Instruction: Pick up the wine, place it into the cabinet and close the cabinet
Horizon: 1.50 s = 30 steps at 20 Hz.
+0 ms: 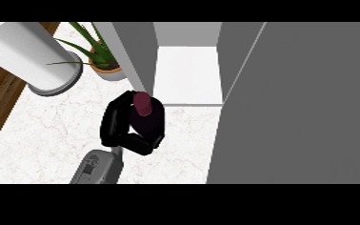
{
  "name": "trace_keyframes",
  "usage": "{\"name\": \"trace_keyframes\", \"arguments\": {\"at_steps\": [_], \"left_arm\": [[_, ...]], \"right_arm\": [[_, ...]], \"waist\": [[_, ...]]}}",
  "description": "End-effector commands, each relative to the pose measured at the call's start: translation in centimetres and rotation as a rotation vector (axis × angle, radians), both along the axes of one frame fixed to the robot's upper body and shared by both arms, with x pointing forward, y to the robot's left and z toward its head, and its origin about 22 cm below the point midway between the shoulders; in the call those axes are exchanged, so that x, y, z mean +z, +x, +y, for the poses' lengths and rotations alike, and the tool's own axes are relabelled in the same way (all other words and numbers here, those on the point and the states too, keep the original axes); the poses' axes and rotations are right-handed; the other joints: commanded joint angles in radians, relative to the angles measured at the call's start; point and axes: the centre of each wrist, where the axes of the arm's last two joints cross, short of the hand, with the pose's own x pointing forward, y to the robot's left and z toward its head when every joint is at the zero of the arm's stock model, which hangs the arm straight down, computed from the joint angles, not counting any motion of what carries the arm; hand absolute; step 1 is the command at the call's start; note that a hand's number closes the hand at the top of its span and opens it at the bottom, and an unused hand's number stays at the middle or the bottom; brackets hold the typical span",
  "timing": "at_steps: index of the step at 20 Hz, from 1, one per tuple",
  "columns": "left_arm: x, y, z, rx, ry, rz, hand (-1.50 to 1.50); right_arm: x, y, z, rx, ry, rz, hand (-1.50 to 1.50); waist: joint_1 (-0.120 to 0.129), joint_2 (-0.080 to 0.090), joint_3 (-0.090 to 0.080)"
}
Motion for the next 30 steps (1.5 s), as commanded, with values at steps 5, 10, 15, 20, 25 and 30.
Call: {"name": "trace_keyframes", "arguments": {"at_steps": [5,10,15,20,25,30], "left_arm": [[8.6,-1.0,-4.7,-0.032,-0.067,0.031,1.5],[12.1,-0.6,-6.6,0.024,-0.056,0.034,1.5],[15.2,3.5,-9.1,0.053,-0.053,0.07,1.5],[16.1,4.9,-10.4,0.105,-0.039,0.066,1.5],[14.9,6.2,-9.8,0.118,0.005,0.054,1.5],[12.5,6.9,-9.9,0.139,0.106,-0.006,1.5]], "right_arm": [[0.1,-2.6,-0.9,0.063,0.011,0.022,-1.5],[0.6,-2.5,-0.4,0.061,0.019,0.016,-1.5],[-0.2,-1.4,-0.7,0.085,0.002,0.007,-1.5],[-0.4,-1.1,-0.6,0.1,-0.008,0.001,-1.5],[0.1,-3.0,-1.2,0.089,-0.007,0.0,-1.5],[-0.1,-1.5,-0.5,0.077,0.011,0.011,-1.5]], "waist": [[-0.01,0.001,0.0],[-0.011,0.003,-0.001],[-0.023,0.01,0.0],[-0.023,0.011,-0.001],[-0.023,0.008,-0.001],[-0.019,0.01,-0.001]]}}
